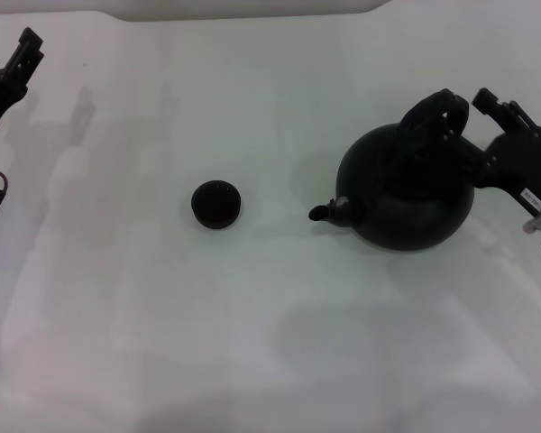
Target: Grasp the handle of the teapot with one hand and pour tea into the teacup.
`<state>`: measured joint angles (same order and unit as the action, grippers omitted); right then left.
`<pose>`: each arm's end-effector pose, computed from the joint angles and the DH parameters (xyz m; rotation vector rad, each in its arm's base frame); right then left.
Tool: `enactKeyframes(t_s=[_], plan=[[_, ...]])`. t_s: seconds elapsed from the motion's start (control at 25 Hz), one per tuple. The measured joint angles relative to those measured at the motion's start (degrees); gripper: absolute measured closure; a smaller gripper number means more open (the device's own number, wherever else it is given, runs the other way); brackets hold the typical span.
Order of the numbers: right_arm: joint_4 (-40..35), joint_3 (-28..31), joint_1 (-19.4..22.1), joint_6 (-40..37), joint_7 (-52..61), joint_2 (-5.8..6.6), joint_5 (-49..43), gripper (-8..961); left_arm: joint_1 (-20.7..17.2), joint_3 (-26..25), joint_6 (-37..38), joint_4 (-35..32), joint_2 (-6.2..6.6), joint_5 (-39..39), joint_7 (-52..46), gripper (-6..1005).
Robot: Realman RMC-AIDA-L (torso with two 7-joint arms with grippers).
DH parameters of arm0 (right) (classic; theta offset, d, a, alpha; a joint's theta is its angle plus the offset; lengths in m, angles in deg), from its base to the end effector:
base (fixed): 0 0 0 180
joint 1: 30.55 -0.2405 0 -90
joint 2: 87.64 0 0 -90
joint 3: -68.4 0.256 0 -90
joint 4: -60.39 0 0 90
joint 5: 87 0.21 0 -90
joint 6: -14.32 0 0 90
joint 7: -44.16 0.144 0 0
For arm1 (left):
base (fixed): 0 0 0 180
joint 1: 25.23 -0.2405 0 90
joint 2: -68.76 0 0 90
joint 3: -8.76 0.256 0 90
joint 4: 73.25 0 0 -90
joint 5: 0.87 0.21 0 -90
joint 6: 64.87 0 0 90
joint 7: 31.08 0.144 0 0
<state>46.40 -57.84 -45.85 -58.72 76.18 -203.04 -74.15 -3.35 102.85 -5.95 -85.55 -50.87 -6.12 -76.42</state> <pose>0.3258 0.2678 -0.0401 -1.9831 0.6917 0.9326 -0.3413 0.3320 -0.0119 -1.5036 -1.0511 -1.0143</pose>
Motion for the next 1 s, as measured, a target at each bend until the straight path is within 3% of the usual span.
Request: enactKeyframes(t_s=[0.12,0.48,0.76,0.88,1.0], plan=[[0.2,0.18,1.19,-1.06,0.07,0.01,0.05,85,0.0,0.09,0.02,0.0,0.03,0.02,-0.01,137],[2.85,2.06,5.45,-6.14,-0.04,-0.16,0.42,77,0.0,0.07,0.06,0.0,0.19,0.06,0.56,138],[4.23,11.88,5.62,-6.73,-2.4,-0.25,0.9,77,0.39,-0.11,0.14,0.0,0.37,-0.2,0.99,138],[3.11,15.78,5.06,-6.07,-11.38,-0.67,1.31,77,0.59,-0.28,0.15,-0.07,0.36,-0.22,3.31,138],[0.52,15.79,4.89,-4.29,-19.13,-0.8,4.61,77,0.62,-0.39,0.15,-0.35,0.27,-0.27,6.0,137]])
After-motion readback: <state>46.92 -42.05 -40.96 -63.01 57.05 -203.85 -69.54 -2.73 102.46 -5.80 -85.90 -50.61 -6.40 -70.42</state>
